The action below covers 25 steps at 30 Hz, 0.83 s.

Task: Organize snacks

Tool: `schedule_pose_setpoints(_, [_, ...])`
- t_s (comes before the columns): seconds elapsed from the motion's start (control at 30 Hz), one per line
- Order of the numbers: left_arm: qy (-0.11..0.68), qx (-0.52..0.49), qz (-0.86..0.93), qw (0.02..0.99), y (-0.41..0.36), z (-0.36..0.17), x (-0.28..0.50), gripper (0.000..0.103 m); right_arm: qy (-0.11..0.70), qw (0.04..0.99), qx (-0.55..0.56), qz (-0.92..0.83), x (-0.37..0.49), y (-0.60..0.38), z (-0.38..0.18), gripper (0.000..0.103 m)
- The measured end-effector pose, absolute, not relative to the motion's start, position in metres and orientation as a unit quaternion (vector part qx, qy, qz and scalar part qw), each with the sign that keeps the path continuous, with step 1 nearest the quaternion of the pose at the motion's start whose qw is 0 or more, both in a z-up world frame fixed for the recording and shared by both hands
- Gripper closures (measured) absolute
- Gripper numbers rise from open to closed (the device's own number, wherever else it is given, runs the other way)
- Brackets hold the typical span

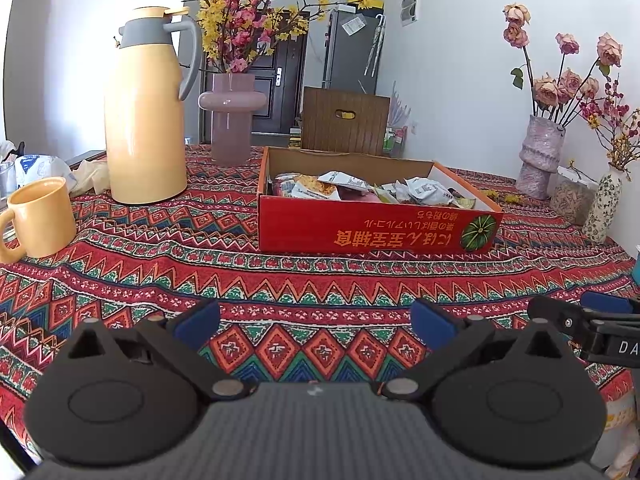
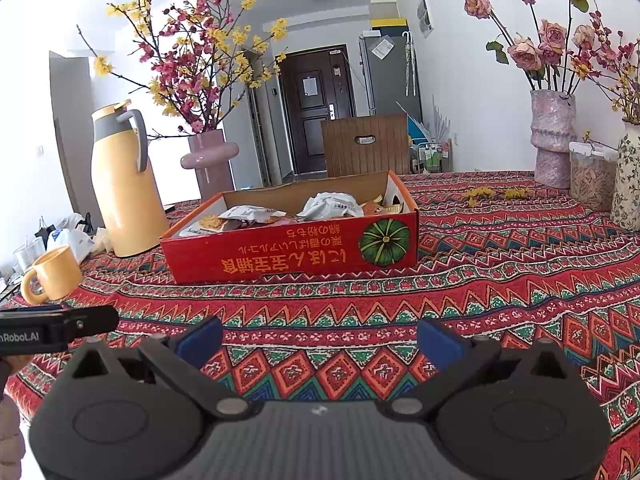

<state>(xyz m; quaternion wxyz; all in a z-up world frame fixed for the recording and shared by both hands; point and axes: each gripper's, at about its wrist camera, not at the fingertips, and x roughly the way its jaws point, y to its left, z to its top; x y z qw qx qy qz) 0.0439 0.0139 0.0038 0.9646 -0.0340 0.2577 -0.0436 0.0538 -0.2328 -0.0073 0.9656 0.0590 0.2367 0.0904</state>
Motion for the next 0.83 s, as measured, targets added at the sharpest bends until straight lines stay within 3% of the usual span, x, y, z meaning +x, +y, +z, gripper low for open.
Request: schedule_pose_setpoints(0.83, [0.260,-0.038,-0.047,0.964,0.0143,0.0038,0.0448,0.000,0.240,0.965,0.057,0.091,0.0546,-0.2314,-0.0130,0.000])
